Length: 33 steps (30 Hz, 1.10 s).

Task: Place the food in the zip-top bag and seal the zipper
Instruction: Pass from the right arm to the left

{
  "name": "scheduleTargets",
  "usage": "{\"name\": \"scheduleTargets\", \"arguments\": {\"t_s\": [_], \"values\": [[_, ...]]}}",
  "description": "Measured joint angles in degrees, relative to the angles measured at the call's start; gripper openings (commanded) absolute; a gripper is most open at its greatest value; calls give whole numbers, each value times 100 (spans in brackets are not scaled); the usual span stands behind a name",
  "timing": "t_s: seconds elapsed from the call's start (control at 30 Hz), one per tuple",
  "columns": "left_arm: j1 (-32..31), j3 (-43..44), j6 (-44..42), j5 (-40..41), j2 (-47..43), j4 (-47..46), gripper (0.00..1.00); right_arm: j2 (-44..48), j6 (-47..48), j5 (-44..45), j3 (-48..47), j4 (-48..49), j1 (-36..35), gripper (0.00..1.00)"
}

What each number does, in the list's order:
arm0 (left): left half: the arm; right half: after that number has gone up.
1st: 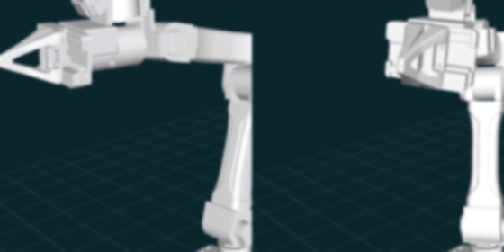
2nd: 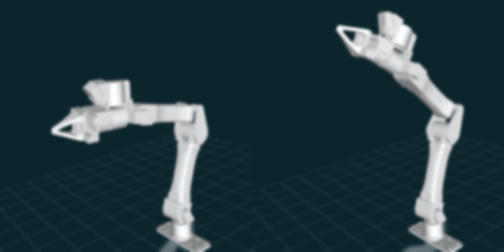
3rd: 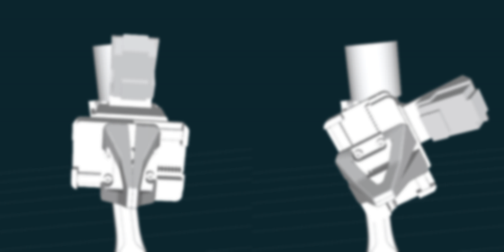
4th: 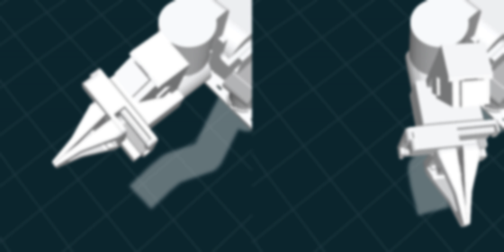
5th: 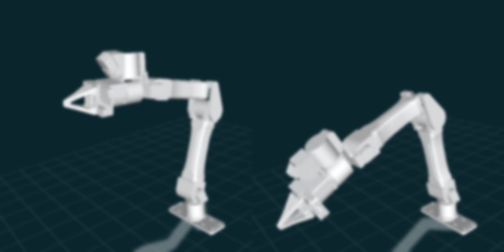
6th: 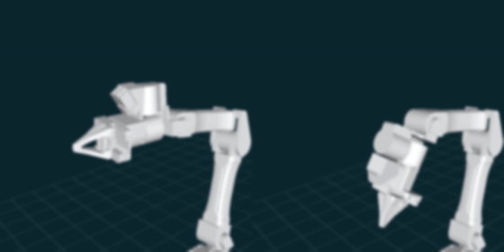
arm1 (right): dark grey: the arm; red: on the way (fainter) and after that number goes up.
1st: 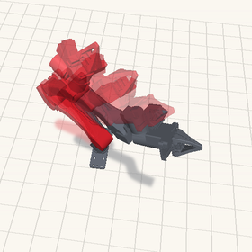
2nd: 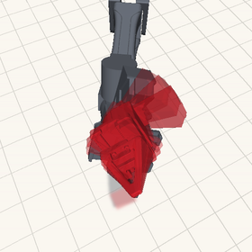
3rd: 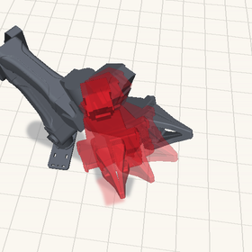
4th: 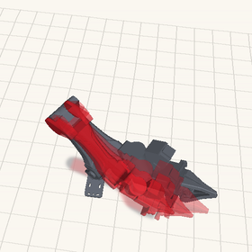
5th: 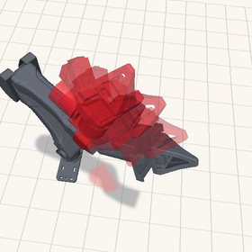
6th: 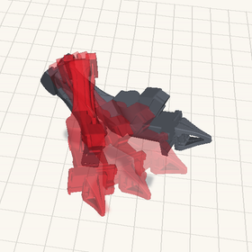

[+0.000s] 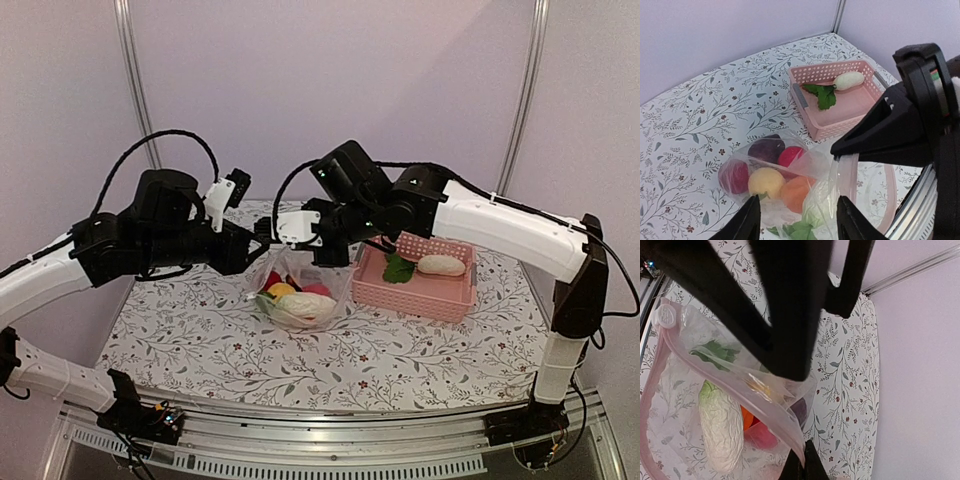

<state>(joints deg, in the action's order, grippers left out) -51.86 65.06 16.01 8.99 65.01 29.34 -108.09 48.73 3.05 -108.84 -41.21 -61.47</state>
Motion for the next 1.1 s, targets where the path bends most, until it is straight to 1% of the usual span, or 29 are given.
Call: {"name": "scheduleTargets", "arguments": {"t_s": [0.13,0.33,0.6,0.7,0.77,0.83,0.9,0.93,0.97,1.03,1.1], "values": [[0,-243,-216,-251,-26,-254,52,0,-107,-90,-61,0,118,0],[-2,-352,-514,-601,26,-645,52,0,-234,-343,-66,-74,203,0],[-28,-350,-695,-621,472,-925,50,-4,-450,-610,-321,-258,304,0],[-72,-348,-678,-481,595,-1043,42,-4,-511,-686,-415,-328,350,0],[-105,-328,-671,-264,654,-1073,33,-4,-546,-728,-422,-372,385,1],[-142,-299,-671,-59,706,-1097,20,-4,-581,-767,-422,-400,413,5],[-166,-295,-713,70,719,-1137,7,-4,-619,-811,-422,-413,420,7],[-168,-295,-723,94,721,-1158,2,-4,-640,-824,-424,-417,424,9],[-173,-295,-723,111,723,-1178,0,-4,-658,-835,-424,-422,428,11],[-177,-295,-769,144,728,-1224,0,-4,-693,-870,-424,-424,435,17],[-177,-293,-776,168,754,-1259,0,-4,-734,-914,-424,-433,444,30]]}}
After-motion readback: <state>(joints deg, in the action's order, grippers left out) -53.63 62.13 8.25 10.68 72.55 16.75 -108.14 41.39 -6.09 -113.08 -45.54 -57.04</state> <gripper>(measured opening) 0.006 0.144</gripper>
